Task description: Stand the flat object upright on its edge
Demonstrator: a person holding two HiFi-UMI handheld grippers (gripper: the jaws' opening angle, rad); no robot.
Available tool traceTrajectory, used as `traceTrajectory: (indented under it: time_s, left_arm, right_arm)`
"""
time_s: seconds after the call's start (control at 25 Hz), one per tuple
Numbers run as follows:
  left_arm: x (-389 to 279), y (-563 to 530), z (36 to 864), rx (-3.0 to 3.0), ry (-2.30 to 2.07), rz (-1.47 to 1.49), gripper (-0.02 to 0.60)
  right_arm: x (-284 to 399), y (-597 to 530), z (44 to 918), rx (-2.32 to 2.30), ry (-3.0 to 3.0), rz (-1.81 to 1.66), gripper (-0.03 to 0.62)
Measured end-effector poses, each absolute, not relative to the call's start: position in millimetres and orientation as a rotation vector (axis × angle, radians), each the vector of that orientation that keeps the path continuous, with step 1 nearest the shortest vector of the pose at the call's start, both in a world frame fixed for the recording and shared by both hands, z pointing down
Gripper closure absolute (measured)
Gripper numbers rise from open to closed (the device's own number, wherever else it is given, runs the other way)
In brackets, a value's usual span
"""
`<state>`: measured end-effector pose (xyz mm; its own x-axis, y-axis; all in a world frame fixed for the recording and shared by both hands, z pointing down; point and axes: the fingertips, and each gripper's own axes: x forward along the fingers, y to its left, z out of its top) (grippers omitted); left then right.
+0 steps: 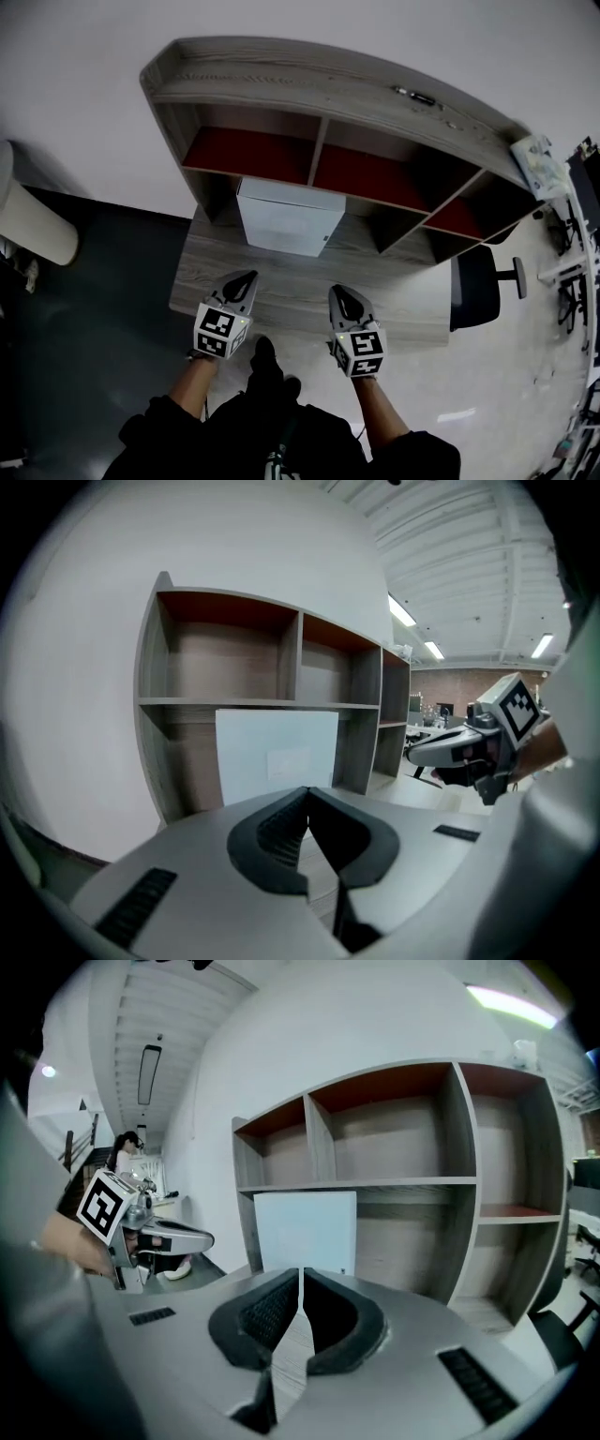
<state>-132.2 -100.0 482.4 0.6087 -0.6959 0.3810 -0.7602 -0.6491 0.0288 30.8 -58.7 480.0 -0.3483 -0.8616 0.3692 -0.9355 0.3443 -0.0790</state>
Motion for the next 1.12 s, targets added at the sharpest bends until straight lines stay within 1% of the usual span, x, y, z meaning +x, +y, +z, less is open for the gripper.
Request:
traceTrajectory:
  time_s: [0.2,0.48,1.12]
  left_arm:
    - [-120,-63,471,2.611,-1.235,0.406,0.571]
    - [-108,-27,464,2.641,-1.209,0.404,0.571]
    - [-107,16,460,2.657,-1.199,0.405,0.571]
  right_arm:
    - [34,-22,457,1.655,-2.397,0.355,0.556]
    - [37,11,450,1.68,-2.421,0.349,0.557]
    - [27,46,450,1.693,-2.43,0.353,0.56]
